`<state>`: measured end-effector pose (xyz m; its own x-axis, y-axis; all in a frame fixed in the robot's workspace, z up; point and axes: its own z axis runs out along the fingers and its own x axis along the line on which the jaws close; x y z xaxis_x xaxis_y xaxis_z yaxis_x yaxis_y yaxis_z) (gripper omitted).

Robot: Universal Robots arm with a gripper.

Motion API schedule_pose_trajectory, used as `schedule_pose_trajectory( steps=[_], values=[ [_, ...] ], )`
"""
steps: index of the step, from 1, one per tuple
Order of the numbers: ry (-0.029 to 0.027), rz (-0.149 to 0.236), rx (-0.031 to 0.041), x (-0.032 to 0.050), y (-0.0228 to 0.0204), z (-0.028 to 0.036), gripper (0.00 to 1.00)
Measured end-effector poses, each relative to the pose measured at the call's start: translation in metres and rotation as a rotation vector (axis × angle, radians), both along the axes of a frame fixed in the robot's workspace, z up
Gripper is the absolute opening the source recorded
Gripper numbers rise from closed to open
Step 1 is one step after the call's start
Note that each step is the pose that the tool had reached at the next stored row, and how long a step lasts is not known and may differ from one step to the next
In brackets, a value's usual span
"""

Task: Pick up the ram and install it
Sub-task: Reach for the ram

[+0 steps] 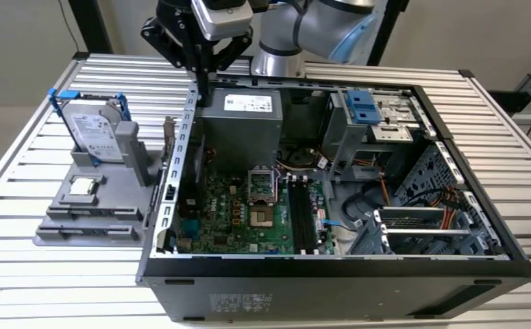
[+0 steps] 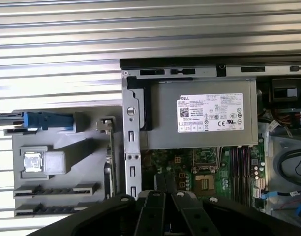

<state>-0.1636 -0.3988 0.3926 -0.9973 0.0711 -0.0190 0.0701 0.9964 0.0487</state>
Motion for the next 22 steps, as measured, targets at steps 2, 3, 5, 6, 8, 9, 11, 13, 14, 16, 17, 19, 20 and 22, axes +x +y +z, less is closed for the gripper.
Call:
schedule_pose_trajectory(
  steps=[2, 3, 5, 6, 8, 9, 11, 13, 14, 16, 17, 19, 20, 22],
  values=[
    [0.0000, 0.000, 0.0001, -0.0025, 0.0000, 0.0000, 0.00],
    [-0.0001, 0.000, 0.0000, -0.0038, 0.0000, 0.0000, 0.00],
    [-0.0001, 0.000, 0.0000, -0.0062, 0.0000, 0.0000, 0.00],
    [0.0000, 0.000, 0.0001, -0.0074, 0.0000, 0.0000, 0.00],
    [-0.0001, 0.000, 0.0001, -0.0097, 0.0000, -0.0001, 0.00],
    [-0.0001, 0.000, 0.0000, -0.0109, 0.0000, 0.0000, 0.00],
    [0.0000, 0.000, 0.0000, -0.0133, 0.0000, 0.0000, 0.00],
    [0.0000, 0.000, 0.0000, -0.0156, 0.0000, 0.0000, 0.00],
    [0.0000, 0.000, 0.0000, -0.0169, 0.0000, 0.0000, 0.00],
    [0.0000, 0.000, 0.0000, -0.0192, 0.0000, 0.0000, 0.00],
    [0.0000, 0.000, 0.0000, -0.0204, 0.0000, 0.0000, 0.00],
    [-0.0001, 0.000, 0.0001, -0.0226, 0.0000, 0.0000, 0.00],
    [0.0000, 0.000, 0.0001, -0.0237, 0.0000, 0.0000, 0.00],
    [0.0000, 0.000, 0.0001, -0.0259, 0.0000, 0.0000, 0.00]
  ],
)
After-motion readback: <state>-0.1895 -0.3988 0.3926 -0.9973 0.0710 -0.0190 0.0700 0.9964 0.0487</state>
